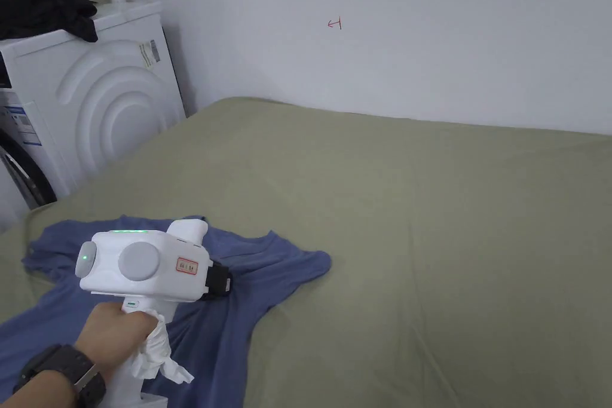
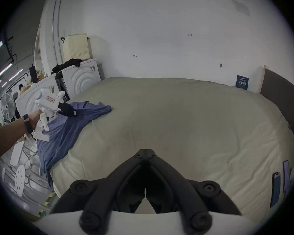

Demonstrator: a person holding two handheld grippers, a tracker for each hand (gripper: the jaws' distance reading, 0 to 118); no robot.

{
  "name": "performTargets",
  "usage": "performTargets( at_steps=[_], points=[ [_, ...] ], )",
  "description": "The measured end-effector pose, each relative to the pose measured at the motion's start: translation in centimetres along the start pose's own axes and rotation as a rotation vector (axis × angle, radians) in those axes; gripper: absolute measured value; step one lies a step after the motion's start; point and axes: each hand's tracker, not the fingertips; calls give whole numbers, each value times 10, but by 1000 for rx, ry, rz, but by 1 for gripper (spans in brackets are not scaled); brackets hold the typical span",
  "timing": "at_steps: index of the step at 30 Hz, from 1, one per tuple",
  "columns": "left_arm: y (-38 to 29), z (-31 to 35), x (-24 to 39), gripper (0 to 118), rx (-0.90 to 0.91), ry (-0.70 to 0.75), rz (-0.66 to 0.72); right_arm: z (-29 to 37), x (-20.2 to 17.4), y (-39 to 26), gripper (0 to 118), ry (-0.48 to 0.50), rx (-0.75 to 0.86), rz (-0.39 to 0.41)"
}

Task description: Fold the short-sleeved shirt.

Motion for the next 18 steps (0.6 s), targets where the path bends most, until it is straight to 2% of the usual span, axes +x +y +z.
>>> performTargets(
  at_steps=[7, 13, 18],
  points=[
    [28, -4, 74, 0, 24, -145, -75, 29, 17, 8, 1, -23, 47, -47],
    [55, -40, 210, 0, 13, -318, -171, 65, 38, 9, 1, -76, 82, -80],
    [61, -41, 355, 0, 21, -557, -327, 91, 59, 5, 1, -140, 95, -101]
  ],
)
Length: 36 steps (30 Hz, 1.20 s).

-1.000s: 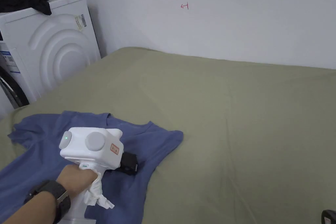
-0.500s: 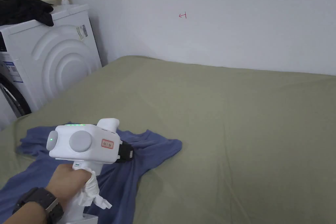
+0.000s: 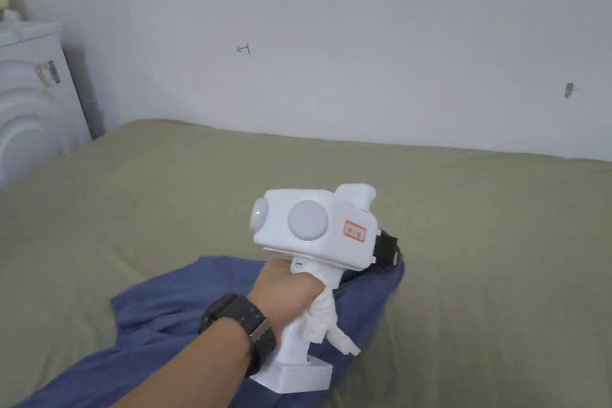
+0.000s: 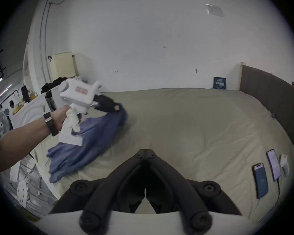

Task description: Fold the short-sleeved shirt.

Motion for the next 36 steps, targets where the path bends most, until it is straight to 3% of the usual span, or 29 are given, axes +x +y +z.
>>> performTargets(
  at_steps=[9, 14, 18, 19, 21, 22, 24, 28, 30, 32, 33, 34, 35, 36],
  points=[
    [2, -100, 183, 0, -110, -359, -167, 44, 38, -8, 1, -105, 20, -52],
    [-39, -144, 228, 0, -282, -321, -265, 60, 52, -10, 1, -148, 35, -69],
    [-63, -154, 222, 5, -284, -283, -226, 70, 58, -13, 1, -164, 53, -86],
    [-65, -148, 217, 20, -276, -251, -193, 70, 59, -13, 2, -167, 53, -86],
    [-63, -136, 207, 88, -280, -212, -147, 70, 61, -11, 2, -175, 47, -81],
    [-61, -125, 200, 110, -264, -206, -142, 70, 62, -10, 2, -179, 48, -80],
    [-54, -82, 178, 109, -148, -219, -142, 71, 66, -8, 2, -179, 66, -71],
    [-61, 24, 123, 108, 4, 3, -116, 65, 76, -2, 2, -192, 67, -70],
    [-78, 81, 94, 101, 68, 147, -70, 59, 80, 1, 2, -202, 73, -64],
    [-101, 133, 75, 78, 126, 297, -10, 53, 81, 6, 2, -208, 78, -67],
    [-117, 157, 66, 59, 163, 371, 18, 51, 81, 8, 2, -200, 85, -74],
    [-131, 174, 60, 23, 191, 430, 49, 49, 81, 9, 2, -193, 86, -79],
    [-148, 192, 55, 0, 218, 494, 77, 47, 79, 11, 2, -188, 85, -81],
    [-161, 203, 52, 0, 237, 535, 103, 46, 78, 12, 2, -179, 84, -78]
  ],
)
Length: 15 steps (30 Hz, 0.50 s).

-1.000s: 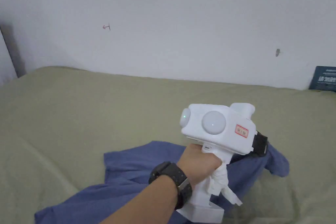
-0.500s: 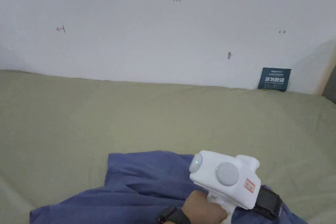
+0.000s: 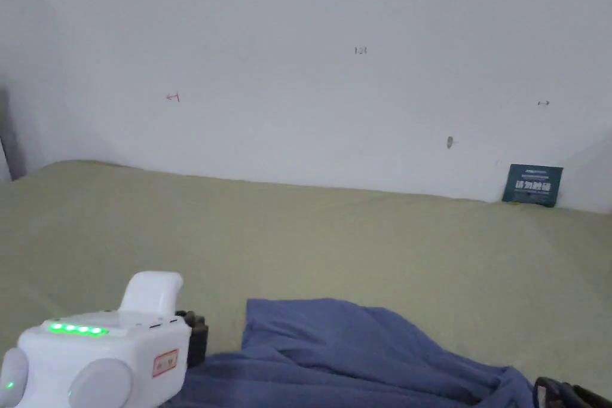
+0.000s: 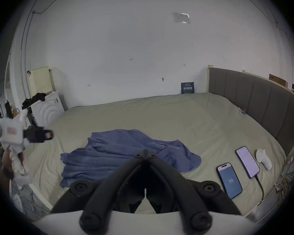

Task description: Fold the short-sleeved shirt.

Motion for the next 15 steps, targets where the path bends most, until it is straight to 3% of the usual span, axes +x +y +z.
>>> performTargets(
  at_steps=[4, 8, 12, 15],
  points=[
    [-43, 43, -32, 0, 13, 89, 155, -7, -4, -4, 2, 12, -33, 23],
    [-70, 58, -34, 0, 2, 117, 176, -11, -4, -15, 2, 16, -67, 23],
    [-61, 30, -34, 0, -66, 106, 154, -15, -3, -22, 2, 15, -82, 23],
    [-46, -13, -44, 0, -90, 3, 184, -18, 0, -23, 2, 13, -83, 4]
  ],
)
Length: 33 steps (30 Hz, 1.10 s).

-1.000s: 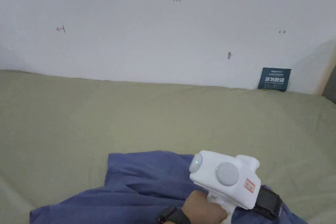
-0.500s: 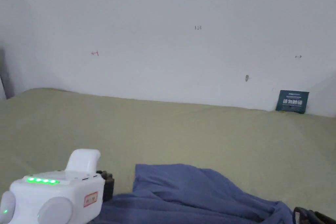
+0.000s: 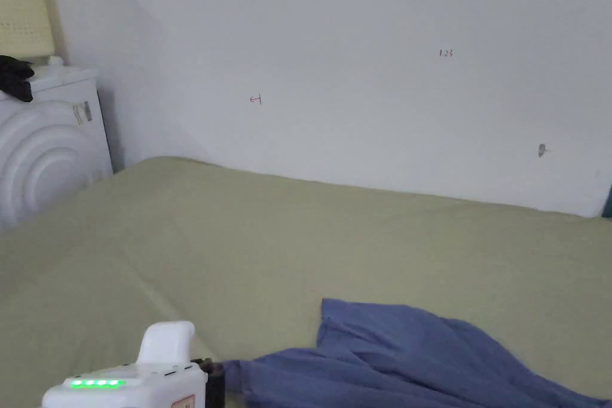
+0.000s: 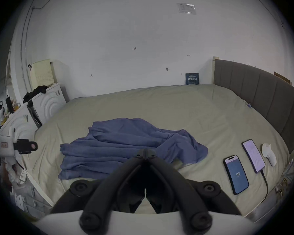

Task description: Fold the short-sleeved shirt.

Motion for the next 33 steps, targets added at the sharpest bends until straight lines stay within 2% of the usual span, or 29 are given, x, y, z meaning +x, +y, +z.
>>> performTargets(
  at_steps=[1, 3, 4, 5, 12, 13, 16, 17, 18, 19, 20, 21, 22, 24, 26, 29, 31, 33],
  points=[
    [8, -15, -2, 17, -26, 1, 7, -2, 1, 0, 2, -4, -3, -1],
    [20, -50, -10, 86, -66, -5, 39, -5, 4, 0, 2, -13, -13, 0],
    [25, -68, -14, 112, -99, 10, 68, -7, 5, 0, 2, -16, -19, 1],
    [32, -83, -21, 113, -97, -33, 93, -8, 7, 0, 2, -17, -25, 2],
    [42, -176, -22, 112, -266, 73, 109, -19, 20, 2, 2, -44, -47, 12],
    [39, -183, -21, 109, -297, 70, 116, -20, 24, 3, 2, -51, -46, 2],
    [23, -193, -8, 92, -349, 78, 123, -29, 43, 11, 2, -104, -63, -69],
    [21, -186, -1, 89, -300, 154, 38, -34, 50, 14, 2, -124, -68, -87],
    [21, -180, 4, 89, -276, 172, -9, -39, 58, 16, 2, -129, -66, -96],
    [20, -177, 4, 71, -271, 117, -7, -46, 66, 19, 2, -133, -67, -106],
    [18, -175, 1, 33, -280, 15, 54, -56, 73, 22, 2, -141, -83, -113],
    [15, -171, 2, 5, -274, -34, 123, -66, 77, 25, 3, -143, -105, -113],
    [13, -170, 3, 5, -284, -44, 142, -76, 83, 26, 10, -122, -124, -128],
    [9, -166, 5, 5, -270, -15, 105, -95, 90, 28, 45, 5, -171, -166],
    [9, -156, 4, 5, -254, -29, 87, -114, 96, 28, 50, 78, -162, -186],
    [13, -146, 1, 5, -226, -86, 102, -142, 108, 28, 50, 42, -204, -183],
    [14, -140, 0, 5, -207, -105, 97, -156, 126, 24, 50, 33, -247, -320],
    [17, -138, -2, 5, -190, -130, 86, -170, 146, 19, 50, 42, -298, -533]
  ],
)
